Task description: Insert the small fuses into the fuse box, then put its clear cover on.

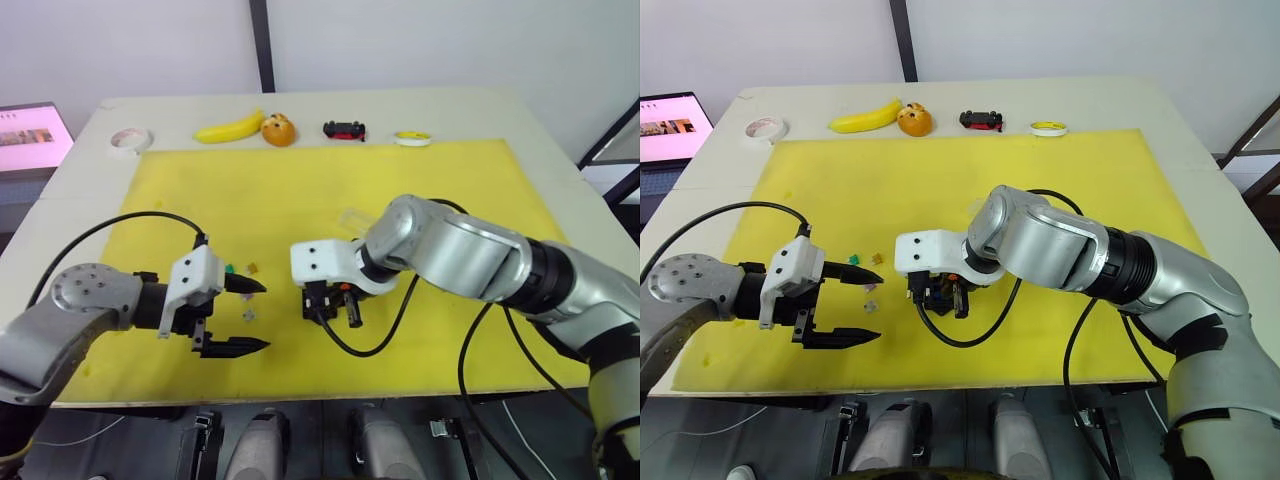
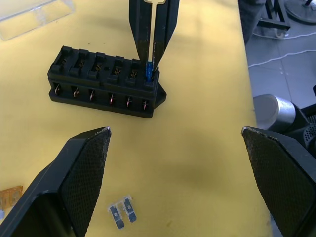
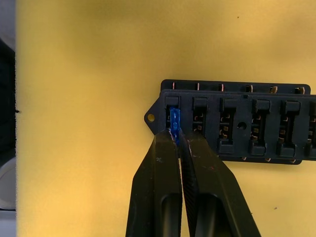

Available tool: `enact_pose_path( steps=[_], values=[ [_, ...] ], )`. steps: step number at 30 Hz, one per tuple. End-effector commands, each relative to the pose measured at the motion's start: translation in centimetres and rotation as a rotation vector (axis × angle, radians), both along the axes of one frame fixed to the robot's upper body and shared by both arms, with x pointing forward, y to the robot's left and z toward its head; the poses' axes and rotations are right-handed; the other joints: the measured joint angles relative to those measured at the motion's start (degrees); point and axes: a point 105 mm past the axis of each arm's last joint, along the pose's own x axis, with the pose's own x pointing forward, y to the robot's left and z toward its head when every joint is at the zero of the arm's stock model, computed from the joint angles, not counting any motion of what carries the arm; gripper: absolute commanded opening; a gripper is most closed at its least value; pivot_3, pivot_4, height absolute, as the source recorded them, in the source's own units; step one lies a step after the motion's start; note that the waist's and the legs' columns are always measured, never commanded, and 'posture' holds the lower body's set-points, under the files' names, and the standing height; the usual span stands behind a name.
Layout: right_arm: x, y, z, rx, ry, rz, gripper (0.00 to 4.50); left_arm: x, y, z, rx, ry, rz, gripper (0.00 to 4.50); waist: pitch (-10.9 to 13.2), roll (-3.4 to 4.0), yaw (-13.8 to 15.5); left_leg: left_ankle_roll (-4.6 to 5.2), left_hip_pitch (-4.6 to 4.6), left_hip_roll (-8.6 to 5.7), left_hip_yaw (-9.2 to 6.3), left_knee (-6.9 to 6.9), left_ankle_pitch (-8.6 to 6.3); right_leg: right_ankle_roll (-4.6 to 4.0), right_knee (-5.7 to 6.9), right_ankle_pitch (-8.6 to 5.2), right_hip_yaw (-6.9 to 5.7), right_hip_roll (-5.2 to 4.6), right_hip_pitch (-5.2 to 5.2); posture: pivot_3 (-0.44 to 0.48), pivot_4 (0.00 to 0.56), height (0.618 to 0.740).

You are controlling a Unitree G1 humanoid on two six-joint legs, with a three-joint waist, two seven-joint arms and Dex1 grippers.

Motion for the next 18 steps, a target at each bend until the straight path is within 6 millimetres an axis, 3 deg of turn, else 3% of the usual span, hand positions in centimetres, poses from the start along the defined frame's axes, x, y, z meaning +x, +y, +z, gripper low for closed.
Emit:
enact_pose_path(
  steps=[1,18],
  values=[
    [0.38,-0.34,-0.33,-0.030,-0.040,0.003,0.00,-0.16,-0.23,0.98,-0.015,-0.041,-0.011,4.45,0.00,0.00,-0.01,0.00,0.00,0.00,0.00,0.00,0.00,0.00,0.00,0.00,0.00,0.00,0.00,0.000,0.150,0.740],
    [0.74,-0.58,-0.48,-0.077,-0.160,0.044,0.00,0.31,-0.11,1.18,-0.023,-0.054,0.009,4.45,-0.02,0.00,-0.07,-0.01,0.04,0.01,0.00,0.04,0.01,0.00,0.06,0.00,0.00,0.02,0.02,0.000,0.150,0.740]
  ],
)
